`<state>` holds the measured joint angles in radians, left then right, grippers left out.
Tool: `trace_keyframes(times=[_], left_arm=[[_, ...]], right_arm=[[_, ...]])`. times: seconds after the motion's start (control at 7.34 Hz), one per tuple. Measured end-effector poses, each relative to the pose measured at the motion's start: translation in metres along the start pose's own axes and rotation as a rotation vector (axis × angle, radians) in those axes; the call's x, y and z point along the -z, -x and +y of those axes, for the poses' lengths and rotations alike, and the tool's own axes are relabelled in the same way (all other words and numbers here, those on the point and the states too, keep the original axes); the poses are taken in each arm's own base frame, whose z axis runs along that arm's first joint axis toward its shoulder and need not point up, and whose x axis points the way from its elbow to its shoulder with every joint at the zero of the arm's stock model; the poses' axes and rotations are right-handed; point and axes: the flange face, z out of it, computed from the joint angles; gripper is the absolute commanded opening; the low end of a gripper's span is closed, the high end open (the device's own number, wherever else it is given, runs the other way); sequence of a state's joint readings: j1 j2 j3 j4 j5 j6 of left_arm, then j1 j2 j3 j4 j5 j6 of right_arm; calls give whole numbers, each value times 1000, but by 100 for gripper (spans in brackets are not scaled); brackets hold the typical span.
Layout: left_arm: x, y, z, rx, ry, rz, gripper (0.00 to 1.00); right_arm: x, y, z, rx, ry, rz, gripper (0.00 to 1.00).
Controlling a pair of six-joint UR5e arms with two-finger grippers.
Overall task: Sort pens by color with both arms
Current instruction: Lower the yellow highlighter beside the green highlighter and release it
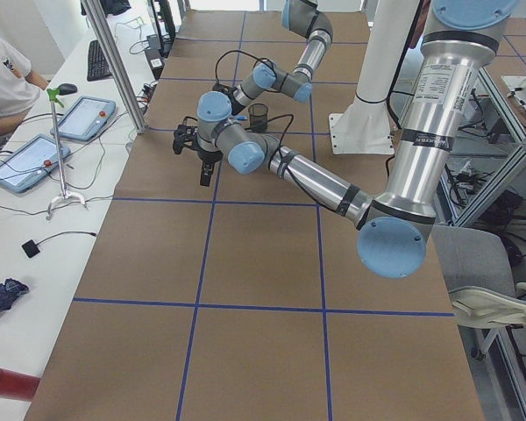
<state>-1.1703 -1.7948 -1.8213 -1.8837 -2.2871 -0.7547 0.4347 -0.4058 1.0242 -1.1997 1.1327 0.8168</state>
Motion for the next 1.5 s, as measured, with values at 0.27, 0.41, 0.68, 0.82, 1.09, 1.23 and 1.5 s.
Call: trace_keyframes(times=[0.27,0.41,0.68,0.82,1.09,1.23,1.5], left_arm=[[-1,1,0,1,1,-2,99],[-2,1,0,1,1,-3,99],[-1,1,0,1,-1,-3,99],[0,1,0,0,-2,-2,99],[0,0,-1,0,-2,-3,99],[-1,0,-1,0,-2,-3,99],[-1,-1,-1,0,-2,-3,99]], right_arm=[[-11,8,18,42,21,8,0],[-14,9,21,52,20,8,0],[-16,11,24,62,11,4,0],[-17,12,26,66,10,3,16],[-16,16,31,69,5,-2,42],[-15,16,31,68,2,-6,51],[-12,16,32,67,-3,-14,71]])
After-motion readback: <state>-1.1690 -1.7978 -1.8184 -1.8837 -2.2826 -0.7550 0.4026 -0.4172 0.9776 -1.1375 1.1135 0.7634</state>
